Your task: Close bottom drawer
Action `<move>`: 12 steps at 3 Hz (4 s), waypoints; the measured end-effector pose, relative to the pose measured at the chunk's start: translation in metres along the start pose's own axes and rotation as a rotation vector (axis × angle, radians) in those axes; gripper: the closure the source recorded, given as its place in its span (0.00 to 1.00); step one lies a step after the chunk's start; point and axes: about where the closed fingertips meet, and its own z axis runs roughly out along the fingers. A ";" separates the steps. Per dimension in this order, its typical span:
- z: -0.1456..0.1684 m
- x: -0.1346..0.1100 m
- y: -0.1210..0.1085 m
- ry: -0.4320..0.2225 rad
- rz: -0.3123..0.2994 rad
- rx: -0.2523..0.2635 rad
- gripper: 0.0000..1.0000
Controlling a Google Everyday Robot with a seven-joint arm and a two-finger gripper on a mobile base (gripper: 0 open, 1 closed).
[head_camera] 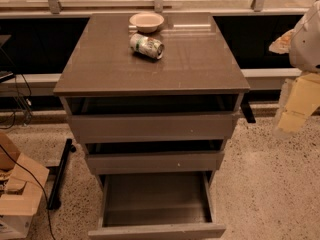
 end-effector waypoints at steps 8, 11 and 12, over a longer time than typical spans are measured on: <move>0.131 0.011 0.044 -0.237 0.058 -0.125 1.00; 0.295 -0.048 0.129 -0.418 0.092 -0.314 1.00; 0.357 -0.047 0.145 -0.459 0.138 -0.379 1.00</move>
Offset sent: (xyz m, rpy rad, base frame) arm 0.0000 0.0000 0.0000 0.0000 0.0000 0.0000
